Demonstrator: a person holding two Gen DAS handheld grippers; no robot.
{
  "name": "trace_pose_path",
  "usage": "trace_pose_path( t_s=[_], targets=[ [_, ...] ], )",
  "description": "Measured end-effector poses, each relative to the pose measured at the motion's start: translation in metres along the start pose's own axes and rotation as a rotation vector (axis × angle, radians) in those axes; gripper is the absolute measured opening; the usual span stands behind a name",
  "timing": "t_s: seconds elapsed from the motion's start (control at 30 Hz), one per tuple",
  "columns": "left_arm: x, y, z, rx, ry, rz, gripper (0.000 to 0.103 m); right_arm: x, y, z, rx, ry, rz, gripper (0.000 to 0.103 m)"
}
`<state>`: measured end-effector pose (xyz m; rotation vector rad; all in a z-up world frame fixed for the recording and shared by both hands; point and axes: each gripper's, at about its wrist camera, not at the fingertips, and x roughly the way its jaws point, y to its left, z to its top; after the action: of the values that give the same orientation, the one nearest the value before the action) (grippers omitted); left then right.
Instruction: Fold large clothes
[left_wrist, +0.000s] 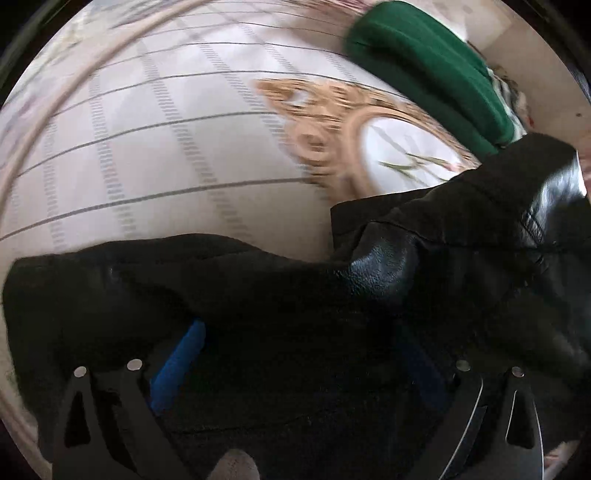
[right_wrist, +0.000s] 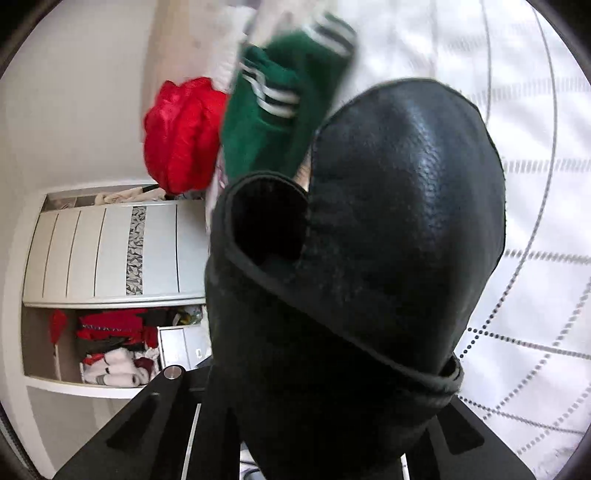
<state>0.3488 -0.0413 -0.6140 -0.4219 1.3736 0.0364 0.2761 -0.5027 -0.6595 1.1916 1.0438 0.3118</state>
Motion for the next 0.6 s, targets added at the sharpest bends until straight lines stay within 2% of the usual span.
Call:
trace_pose_path(
  t_s=[0.13,0.33,0.6],
  targets=[
    [0.007,-0.017,0.007,0.032,0.006,-0.016,0.103,-0.010,0.039,-0.001,-0.086,-0.014,-0.027,0.016],
    [0.004,-0.009,0.009,0.021,0.007,-0.058,0.103,0.008,0.089,-0.018,-0.197,0.040,-0.065,0.016],
    [0.002,-0.003,0.006,0.019,-0.005,-0.077,0.103,0.010,0.109,-0.024,-0.243,0.056,-0.134,0.016]
  ],
)
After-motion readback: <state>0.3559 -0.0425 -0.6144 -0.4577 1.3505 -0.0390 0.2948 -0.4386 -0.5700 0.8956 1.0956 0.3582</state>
